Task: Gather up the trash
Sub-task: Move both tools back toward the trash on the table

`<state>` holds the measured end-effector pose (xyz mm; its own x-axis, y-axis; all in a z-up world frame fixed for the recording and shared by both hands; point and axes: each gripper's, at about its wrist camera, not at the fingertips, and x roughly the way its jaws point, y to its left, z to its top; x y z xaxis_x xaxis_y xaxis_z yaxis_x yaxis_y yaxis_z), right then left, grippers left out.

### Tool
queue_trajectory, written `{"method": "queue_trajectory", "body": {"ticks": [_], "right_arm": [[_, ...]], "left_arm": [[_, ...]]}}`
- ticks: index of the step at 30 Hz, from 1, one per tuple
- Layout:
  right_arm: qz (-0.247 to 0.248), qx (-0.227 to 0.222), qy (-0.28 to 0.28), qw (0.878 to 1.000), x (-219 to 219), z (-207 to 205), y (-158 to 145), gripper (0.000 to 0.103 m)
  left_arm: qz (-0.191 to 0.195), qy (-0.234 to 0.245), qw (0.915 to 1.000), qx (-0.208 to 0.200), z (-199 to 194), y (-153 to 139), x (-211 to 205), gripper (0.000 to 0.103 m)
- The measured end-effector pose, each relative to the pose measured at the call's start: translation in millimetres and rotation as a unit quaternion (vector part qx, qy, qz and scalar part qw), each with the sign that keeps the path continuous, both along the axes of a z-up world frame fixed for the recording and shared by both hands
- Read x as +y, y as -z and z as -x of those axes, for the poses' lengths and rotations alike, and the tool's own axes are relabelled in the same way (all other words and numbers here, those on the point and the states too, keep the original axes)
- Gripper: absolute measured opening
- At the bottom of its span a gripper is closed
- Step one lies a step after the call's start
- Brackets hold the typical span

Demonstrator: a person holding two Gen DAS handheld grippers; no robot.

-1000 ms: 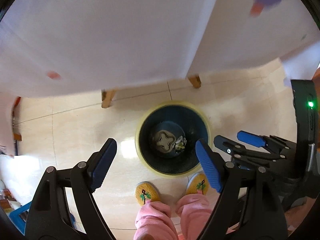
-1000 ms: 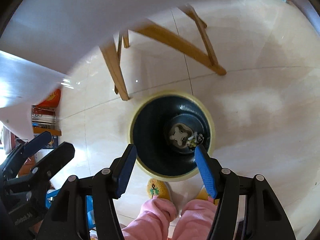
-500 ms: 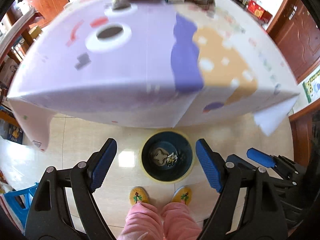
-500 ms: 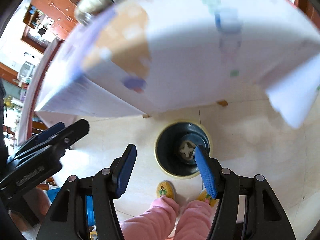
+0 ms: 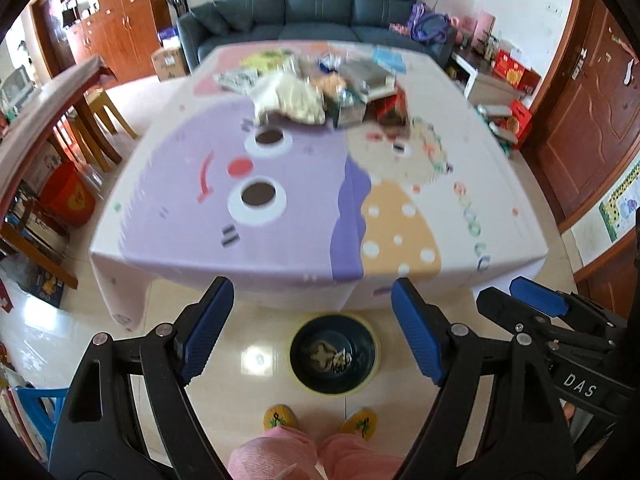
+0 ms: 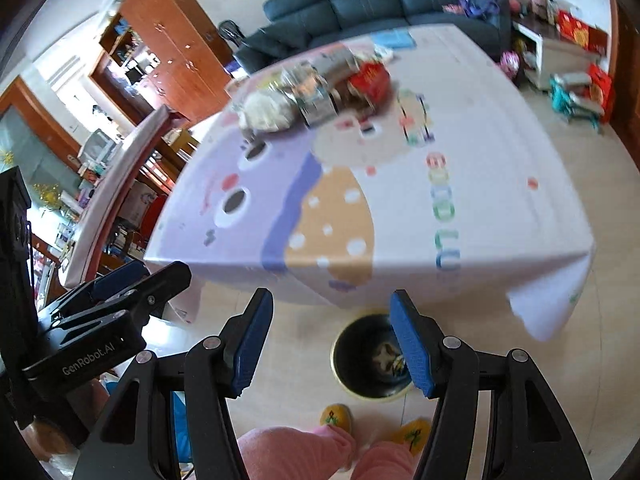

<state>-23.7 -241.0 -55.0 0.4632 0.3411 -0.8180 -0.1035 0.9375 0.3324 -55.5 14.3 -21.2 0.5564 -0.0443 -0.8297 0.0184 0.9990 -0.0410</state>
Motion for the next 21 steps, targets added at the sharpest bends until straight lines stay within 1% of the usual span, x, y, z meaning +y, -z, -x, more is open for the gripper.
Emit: {"method": "queue_trajectory", "body": {"ticks": [2,4,10,15,17,21], "right_arm": [[0.000,-0.017,-0.006,1.000,2,-1,-16,0.062],[0.000,-0.033,-0.012,0.999,5,-3,-27,0.062],[0.003,-0.061,-0.029,0.998,9,-9,-54,0.062],[-0.010,-0.071,-0.025,0.997,3,-23,-70,0.062],[-0.014,-0.077,-0.022,0.997,0,-30,-74,0.064],[-0.017,-0.090,-0.016,0.996,-4,-44,-83,0.070]], "left_arm": [[-0.004,-0.003,0.9997,-0.023,1,-17,2,0.079],[-0.006,-0.010,0.9993,-0.036,2,-31,4,0.079],[0.003,-0.037,0.9979,-0.052,1,-69,16,0.079],[0.013,-0.052,0.9973,-0.050,-5,-88,24,0.079],[0.018,-0.057,0.9971,-0.047,-10,-93,27,0.079],[0.045,-0.057,0.9970,-0.030,-31,-94,35,0.079]]}}
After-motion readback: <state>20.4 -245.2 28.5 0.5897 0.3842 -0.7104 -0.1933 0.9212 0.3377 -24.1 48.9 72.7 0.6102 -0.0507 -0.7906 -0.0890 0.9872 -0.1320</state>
